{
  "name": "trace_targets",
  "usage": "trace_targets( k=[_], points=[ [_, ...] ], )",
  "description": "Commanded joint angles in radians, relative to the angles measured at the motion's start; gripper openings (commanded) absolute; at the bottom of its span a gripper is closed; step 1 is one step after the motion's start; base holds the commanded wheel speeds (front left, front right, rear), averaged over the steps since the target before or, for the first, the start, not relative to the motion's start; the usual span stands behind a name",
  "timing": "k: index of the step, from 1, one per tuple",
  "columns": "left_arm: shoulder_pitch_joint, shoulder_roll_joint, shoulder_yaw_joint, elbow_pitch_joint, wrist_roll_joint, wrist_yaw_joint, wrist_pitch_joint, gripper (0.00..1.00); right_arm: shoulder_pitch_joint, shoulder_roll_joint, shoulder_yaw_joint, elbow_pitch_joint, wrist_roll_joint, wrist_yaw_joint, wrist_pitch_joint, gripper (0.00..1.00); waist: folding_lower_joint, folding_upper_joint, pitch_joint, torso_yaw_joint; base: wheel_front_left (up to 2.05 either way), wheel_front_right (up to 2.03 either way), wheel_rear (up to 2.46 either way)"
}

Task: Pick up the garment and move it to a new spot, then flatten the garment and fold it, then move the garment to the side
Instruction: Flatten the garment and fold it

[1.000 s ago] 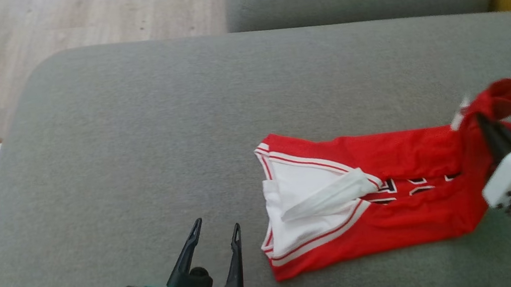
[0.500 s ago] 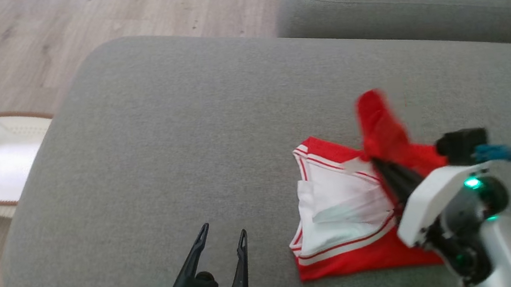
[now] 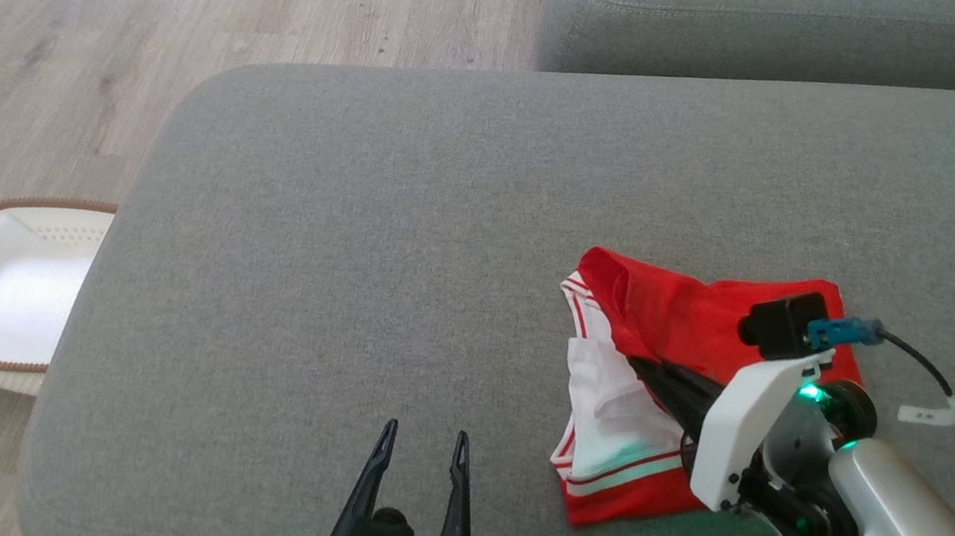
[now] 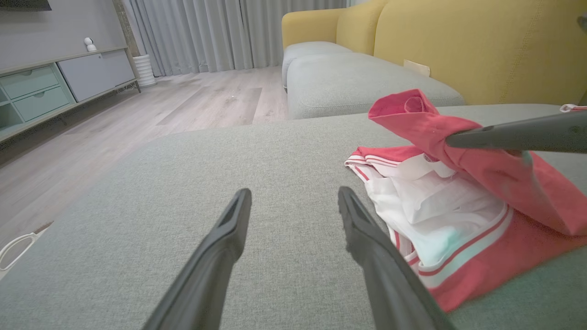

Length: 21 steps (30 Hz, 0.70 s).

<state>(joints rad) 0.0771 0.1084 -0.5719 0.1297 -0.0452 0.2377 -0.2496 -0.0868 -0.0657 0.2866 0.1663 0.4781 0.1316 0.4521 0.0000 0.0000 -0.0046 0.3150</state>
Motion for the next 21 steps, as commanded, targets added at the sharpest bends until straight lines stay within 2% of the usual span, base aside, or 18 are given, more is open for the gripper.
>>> trace_targets(
  k=[1, 2, 8, 11, 17, 21],
  points=[
    [-0.032, -0.016, 0.024, -0.033, 0.012, 0.000, -0.012, 1.00, -0.033, 0.011, 0.022, -0.031, 0.013, -0.001, -0.021, 0.58, 0.0000, 0.0000, 0.001, 0.000, 0.00, 0.00, 0.00],
    [-0.033, -0.016, 0.024, -0.034, 0.012, -0.001, -0.012, 1.00, -0.036, 0.012, 0.024, -0.027, 0.021, -0.001, -0.033, 1.00, 0.0000, 0.0000, 0.002, 0.001, 0.00, 0.00, 0.00],
    [-0.029, -0.016, 0.030, -0.028, 0.014, 0.002, -0.012, 1.00, -0.046, 0.015, 0.047, -0.036, 0.095, -0.001, -0.097, 1.00, 0.0000, 0.0000, -0.001, -0.012, 0.00, 0.00, 0.00],
    [-0.027, -0.015, 0.033, -0.027, 0.015, 0.002, -0.012, 1.00, -0.042, 0.012, 0.025, -0.055, 0.114, -0.001, -0.136, 1.00, 0.0000, 0.0000, -0.009, -0.029, 0.00, 0.00, 0.00],
    [-0.013, -0.005, 0.051, -0.038, 0.012, 0.010, -0.012, 1.00, -0.006, -0.042, -0.079, -0.071, 0.107, -0.001, -0.255, 1.00, 0.0000, 0.0000, -0.038, -0.078, 0.00, 0.00, 0.00],
    [-0.001, -0.002, 0.075, -0.051, 0.000, 0.018, -0.012, 1.00, 0.025, -0.089, -0.140, -0.032, 0.065, -0.001, -0.334, 1.00, 0.0000, 0.0000, -0.052, -0.123, 0.00, 0.00, 0.00]
  ],
)
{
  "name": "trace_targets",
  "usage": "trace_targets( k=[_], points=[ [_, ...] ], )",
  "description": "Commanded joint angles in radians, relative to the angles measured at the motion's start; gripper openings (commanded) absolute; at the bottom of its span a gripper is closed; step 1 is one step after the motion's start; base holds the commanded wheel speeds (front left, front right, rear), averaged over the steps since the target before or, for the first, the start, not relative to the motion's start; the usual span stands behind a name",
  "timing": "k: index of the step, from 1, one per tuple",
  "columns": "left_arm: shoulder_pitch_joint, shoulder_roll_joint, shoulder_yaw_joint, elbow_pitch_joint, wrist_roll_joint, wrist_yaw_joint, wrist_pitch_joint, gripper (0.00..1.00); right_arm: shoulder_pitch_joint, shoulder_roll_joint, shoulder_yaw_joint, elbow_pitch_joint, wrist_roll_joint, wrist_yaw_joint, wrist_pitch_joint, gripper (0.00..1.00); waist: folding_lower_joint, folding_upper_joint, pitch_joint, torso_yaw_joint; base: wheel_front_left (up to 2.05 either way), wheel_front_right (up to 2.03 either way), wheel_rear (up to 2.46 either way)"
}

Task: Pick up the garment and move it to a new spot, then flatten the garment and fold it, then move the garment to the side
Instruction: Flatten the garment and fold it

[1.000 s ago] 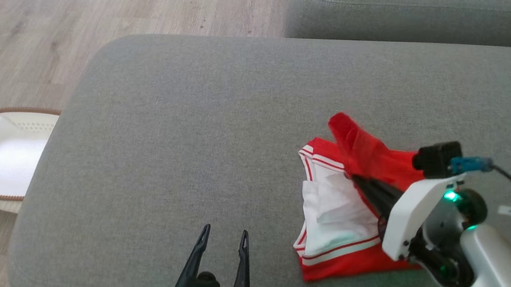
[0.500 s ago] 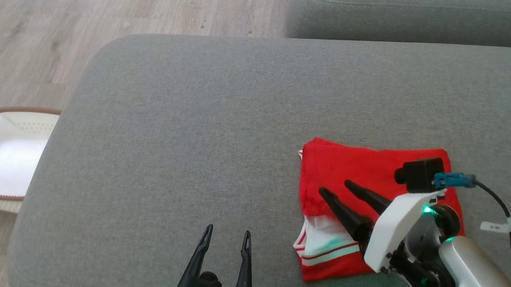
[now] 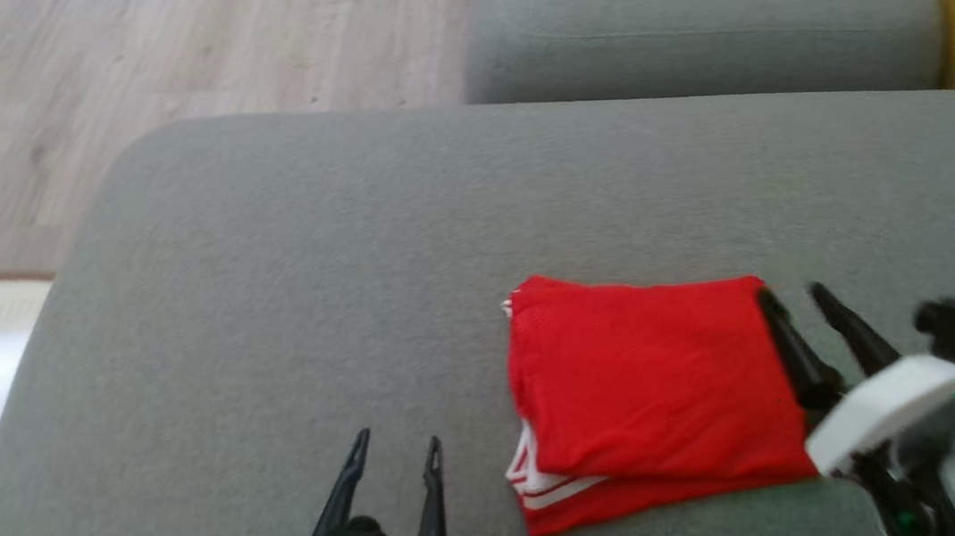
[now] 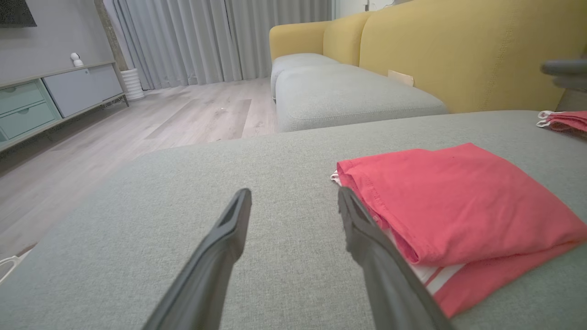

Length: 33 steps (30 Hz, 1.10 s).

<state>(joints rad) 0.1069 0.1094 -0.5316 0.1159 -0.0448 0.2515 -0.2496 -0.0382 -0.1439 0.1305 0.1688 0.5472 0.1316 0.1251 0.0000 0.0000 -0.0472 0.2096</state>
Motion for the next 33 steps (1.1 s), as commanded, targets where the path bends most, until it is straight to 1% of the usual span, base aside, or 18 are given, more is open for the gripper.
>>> trace_targets(
  k=[1, 6, 7, 8, 11, 14, 19, 33],
  points=[
    [-0.027, -0.001, 0.042, -0.040, -0.003, 0.007, -0.012, 1.00, -0.018, -0.018, 0.007, -0.017, -0.017, -0.001, -0.025, 1.00, 0.0000, 0.0000, -0.014, -0.032, 0.00, 0.00, 0.00],
    [-0.001, 0.005, 0.081, -0.053, -0.025, 0.010, -0.012, 1.00, 0.011, -0.047, 0.001, 0.064, -0.086, -0.001, -0.141, 1.00, 0.0000, 0.0000, -0.033, -0.091, 0.00, 0.00, 0.00],
    [0.010, 0.006, 0.099, -0.058, -0.034, 0.011, -0.012, 1.00, 0.024, -0.057, 0.011, 0.089, -0.108, -0.001, -0.194, 1.00, 0.0000, 0.0000, -0.043, -0.109, 0.00, 0.00, 0.00],
    [0.016, 0.006, 0.108, -0.061, -0.039, 0.011, -0.012, 1.00, 0.030, -0.065, 0.019, 0.099, -0.118, -0.001, -0.221, 1.00, 0.0000, 0.0000, -0.048, -0.117, 0.00, 0.00, 0.00],
    [0.039, 0.006, 0.136, -0.072, -0.051, 0.012, -0.012, 1.00, 0.046, -0.092, 0.055, 0.127, -0.162, -0.001, -0.297, 1.00, 0.0000, 0.0000, -0.066, -0.140, 0.00, 0.00, 0.00],
    [0.066, 0.006, 0.161, -0.086, -0.056, 0.012, -0.012, 1.00, 0.063, -0.096, 0.070, 0.143, -0.181, -0.001, -0.351, 1.00, 0.0000, 0.0000, -0.085, -0.159, 0.00, 0.00, 0.00],
    [0.104, 0.004, 0.199, -0.103, -0.064, 0.002, -0.012, 1.00, 0.106, -0.089, 0.075, 0.136, -0.193, -0.001, -0.383, 1.00, 0.0000, 0.0000, -0.116, -0.177, 0.00, 0.00, 0.00],
    [0.164, -0.006, 0.261, -0.125, -0.047, -0.031, -0.012, 1.00, 0.189, -0.052, 0.067, 0.085, -0.255, -0.001, -0.387, 1.00, 0.0000, 0.0000, -0.150, -0.189, 0.00, 0.00, 0.00]
  ],
)
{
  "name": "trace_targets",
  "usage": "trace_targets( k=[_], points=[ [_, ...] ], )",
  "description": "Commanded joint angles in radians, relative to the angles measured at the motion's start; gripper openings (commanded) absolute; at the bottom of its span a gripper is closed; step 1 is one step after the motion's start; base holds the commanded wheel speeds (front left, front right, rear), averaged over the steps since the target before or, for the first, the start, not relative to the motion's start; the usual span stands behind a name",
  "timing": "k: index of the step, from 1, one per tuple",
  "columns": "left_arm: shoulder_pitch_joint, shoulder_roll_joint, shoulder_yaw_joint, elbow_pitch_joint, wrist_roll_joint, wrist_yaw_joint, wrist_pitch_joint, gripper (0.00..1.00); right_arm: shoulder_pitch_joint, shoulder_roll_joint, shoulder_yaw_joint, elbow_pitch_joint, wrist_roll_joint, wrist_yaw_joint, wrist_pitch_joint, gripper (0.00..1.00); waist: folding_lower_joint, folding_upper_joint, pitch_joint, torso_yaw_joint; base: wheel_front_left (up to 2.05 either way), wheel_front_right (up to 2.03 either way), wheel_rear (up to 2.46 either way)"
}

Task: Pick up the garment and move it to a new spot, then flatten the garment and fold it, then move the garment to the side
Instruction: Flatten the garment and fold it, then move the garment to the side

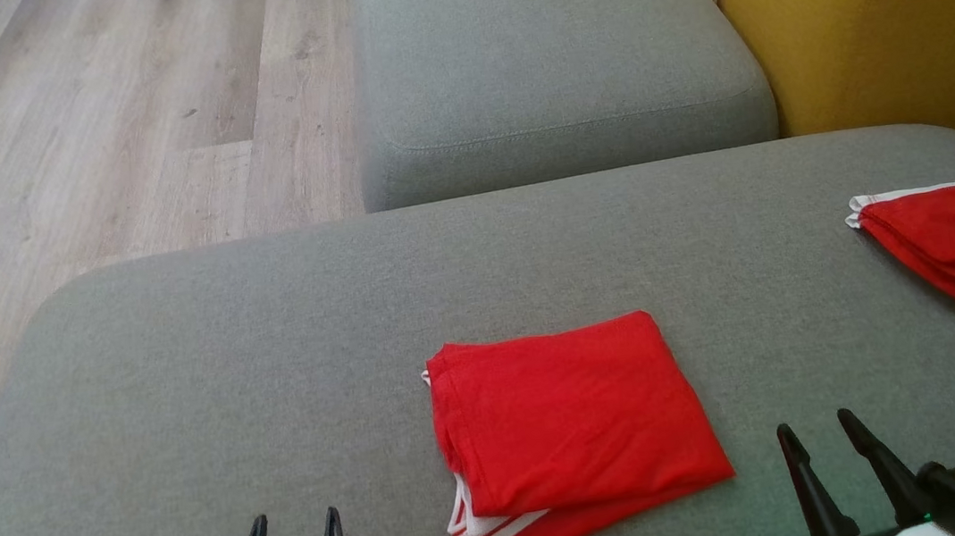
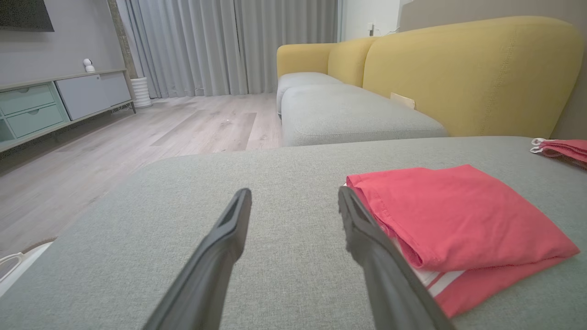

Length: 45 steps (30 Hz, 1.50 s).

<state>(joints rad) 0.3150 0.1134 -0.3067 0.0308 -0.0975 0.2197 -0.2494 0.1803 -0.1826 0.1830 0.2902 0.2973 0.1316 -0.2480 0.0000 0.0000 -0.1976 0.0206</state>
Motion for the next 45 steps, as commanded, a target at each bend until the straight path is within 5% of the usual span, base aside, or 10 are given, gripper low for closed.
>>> trace_targets(
  k=[1, 26, 45],
  points=[
    [-0.042, -0.011, 0.039, -0.039, 0.008, -0.002, -0.012, 1.00, -0.028, -0.012, 0.014, -0.037, -0.007, -0.001, -0.014, 1.00, 0.0000, 0.0000, 0.000, 0.001, 0.00, 0.00, 0.00],
    [-0.030, -0.033, 0.059, -0.032, 0.047, -0.033, -0.012, 1.00, -0.023, 0.006, 0.010, -0.043, -0.002, -0.001, -0.014, 1.00, 0.0000, 0.0000, 0.013, 0.007, 0.00, 0.00, 0.00],
    [-0.100, -0.052, 0.004, -0.019, 0.065, -0.047, -0.012, 1.00, -0.170, -0.032, 0.035, 0.063, 0.056, -0.001, 0.002, 1.00, 0.0000, 0.0000, 0.162, 0.051, 0.00, 0.00, 0.00]
  ],
)
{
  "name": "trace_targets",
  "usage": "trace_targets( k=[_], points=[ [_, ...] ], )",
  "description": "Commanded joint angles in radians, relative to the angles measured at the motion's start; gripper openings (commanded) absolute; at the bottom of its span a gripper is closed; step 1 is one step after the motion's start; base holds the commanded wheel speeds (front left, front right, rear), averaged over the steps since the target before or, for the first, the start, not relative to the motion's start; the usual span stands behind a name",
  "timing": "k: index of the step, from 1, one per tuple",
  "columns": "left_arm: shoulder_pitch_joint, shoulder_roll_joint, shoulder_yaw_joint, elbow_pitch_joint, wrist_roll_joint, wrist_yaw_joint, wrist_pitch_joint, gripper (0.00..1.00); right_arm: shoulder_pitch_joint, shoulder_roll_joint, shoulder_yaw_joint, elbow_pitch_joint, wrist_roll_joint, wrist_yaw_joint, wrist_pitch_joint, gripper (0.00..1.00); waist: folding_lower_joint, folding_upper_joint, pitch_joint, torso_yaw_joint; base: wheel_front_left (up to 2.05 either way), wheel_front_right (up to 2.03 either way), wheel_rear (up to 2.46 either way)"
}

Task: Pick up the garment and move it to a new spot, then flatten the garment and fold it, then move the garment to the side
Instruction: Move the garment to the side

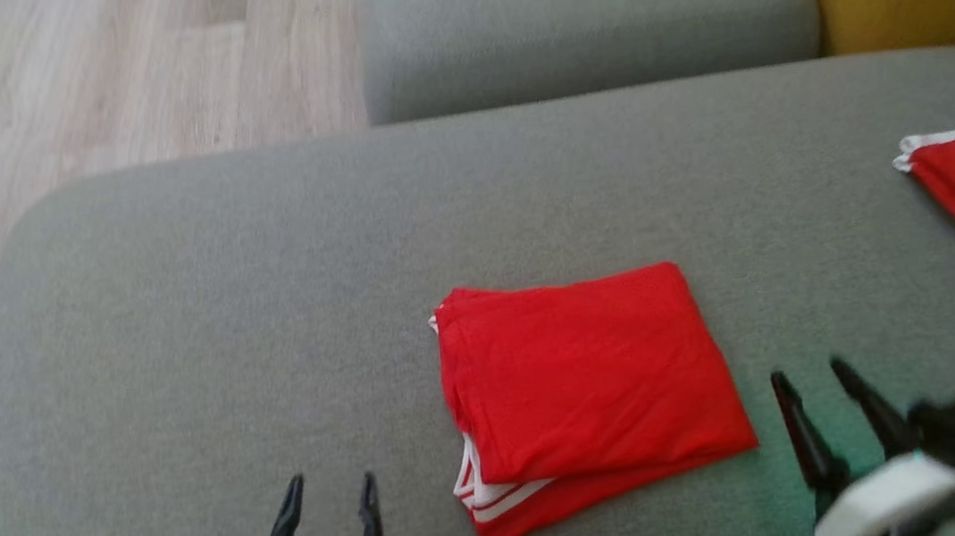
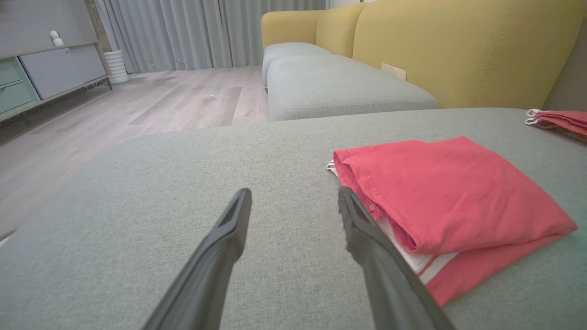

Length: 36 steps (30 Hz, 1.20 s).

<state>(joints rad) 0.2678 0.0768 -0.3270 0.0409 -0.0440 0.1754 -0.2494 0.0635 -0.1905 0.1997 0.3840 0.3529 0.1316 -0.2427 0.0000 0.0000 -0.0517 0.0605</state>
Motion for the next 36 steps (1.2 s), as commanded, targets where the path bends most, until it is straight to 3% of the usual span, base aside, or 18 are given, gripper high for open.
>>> trace_targets(
  k=[1, 9, 16, 20, 21, 22, 23, 31, 36],
  points=[
    [-0.060, -0.016, 0.016, -0.026, 0.012, -0.005, -0.012, 1.00, -0.078, -0.032, 0.026, -0.016, 0.007, -0.001, 0.009, 1.00, 0.0000, 0.0000, 0.025, 0.015, 0.00, 0.00, 0.00],
    [-0.139, -0.023, -0.029, -0.013, 0.010, -0.004, -0.012, 1.00, -0.264, -0.089, 0.124, 0.124, 0.162, -0.001, 0.217, 1.00, 0.0000, 0.0000, 0.100, 0.052, 0.00, 0.00, 0.00],
    [-0.195, -0.025, -0.044, -0.012, -0.005, 0.001, -0.012, 1.00, -0.348, -0.128, 0.174, 0.252, 0.242, -0.001, 0.276, 1.00, 0.0000, 0.0000, 0.132, 0.090, 0.00, 0.00, 0.00],
    [-0.202, -0.025, -0.050, -0.009, -0.007, 0.004, -0.012, 1.00, -0.361, -0.131, 0.236, 0.267, 0.307, -0.001, 0.302, 1.00, 0.0000, 0.0000, 0.141, 0.101, 0.00, 0.00, 0.00],
    [-0.201, -0.026, -0.051, -0.004, -0.007, 0.004, -0.012, 1.00, -0.359, -0.139, 0.274, 0.258, 0.343, -0.001, 0.319, 0.52, 0.0000, 0.0000, 0.140, 0.098, 0.00, 0.00, 0.00],
    [-0.199, -0.026, -0.051, -0.003, -0.007, 0.005, -0.012, 1.00, -0.360, -0.148, 0.288, 0.254, 0.355, -0.001, 0.319, 0.17, 0.0000, 0.0000, 0.138, 0.095, 0.00, 0.00, 0.00],
    [-0.197, -0.026, -0.050, -0.003, -0.007, 0.006, -0.012, 1.00, -0.363, -0.159, 0.295, 0.253, 0.361, -0.001, 0.310, 0.00, 0.0000, 0.0000, 0.137, 0.091, 0.00, 0.00, 0.00],
    [-0.211, -0.026, -0.052, -0.018, -0.006, 0.006, -0.012, 1.00, -0.466, -0.254, 0.270, 0.283, 0.353, -0.001, 0.249, 0.00, 0.0000, 0.0000, 0.189, 0.019, 0.00, 0.00, 0.00],
    [-0.260, -0.026, -0.071, -0.025, -0.005, 0.007, -0.012, 1.00, -0.622, -0.327, 0.207, 0.309, 0.308, -0.001, 0.227, 0.00, 0.0000, 0.0000, 0.278, -0.056, 0.00, 0.00, 0.00]
  ],
)
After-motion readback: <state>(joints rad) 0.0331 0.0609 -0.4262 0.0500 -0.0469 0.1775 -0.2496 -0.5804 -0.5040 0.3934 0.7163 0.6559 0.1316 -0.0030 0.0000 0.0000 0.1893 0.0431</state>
